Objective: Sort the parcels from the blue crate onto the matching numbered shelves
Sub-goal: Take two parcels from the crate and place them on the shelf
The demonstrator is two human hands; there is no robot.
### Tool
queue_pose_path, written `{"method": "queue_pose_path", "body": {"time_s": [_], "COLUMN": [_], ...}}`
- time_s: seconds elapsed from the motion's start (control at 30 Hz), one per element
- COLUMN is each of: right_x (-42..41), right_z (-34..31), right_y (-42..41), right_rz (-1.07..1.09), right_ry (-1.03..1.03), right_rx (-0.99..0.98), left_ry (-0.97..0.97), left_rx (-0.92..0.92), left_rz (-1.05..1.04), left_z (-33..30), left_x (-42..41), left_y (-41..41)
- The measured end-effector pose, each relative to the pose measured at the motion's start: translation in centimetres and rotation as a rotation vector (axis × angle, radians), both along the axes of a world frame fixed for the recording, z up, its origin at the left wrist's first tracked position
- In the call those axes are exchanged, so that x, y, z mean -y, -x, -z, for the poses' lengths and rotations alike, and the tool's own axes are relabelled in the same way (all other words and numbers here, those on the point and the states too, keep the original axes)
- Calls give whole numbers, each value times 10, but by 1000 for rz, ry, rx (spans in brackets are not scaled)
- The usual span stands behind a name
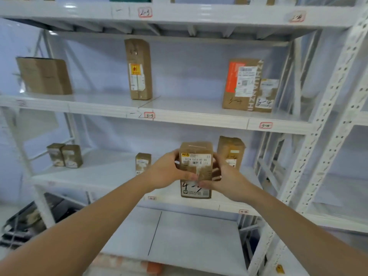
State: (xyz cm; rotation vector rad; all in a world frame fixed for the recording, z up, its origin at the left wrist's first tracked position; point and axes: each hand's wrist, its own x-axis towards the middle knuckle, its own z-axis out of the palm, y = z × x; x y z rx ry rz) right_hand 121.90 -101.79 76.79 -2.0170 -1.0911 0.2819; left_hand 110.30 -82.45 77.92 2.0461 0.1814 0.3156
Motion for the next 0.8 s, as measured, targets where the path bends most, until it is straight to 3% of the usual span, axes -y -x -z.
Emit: {"method": "queue_pose_path", "body": {"time_s": [0.13, 0.3, 0.43, 0.8], "right_x": [-44, -119, -189, -285], "right_z": [31, 71, 106, 171], "right_y": [0, -9, -19, -65], "right_rz": [-62, -80, -56, 115], "right_ry": [86, 116, 118, 209], "right_rx": [-20, -69, -122, -194], "left_ry": [1, 206, 329, 211], "left_rx": [-57, -94, -93, -156], "left_rz": [-69, -58, -170, -304], "left_z": [37, 83, 121, 183], "left_x": [-38, -109, -169, -259], "left_y": [9, 14, 6, -56]}}
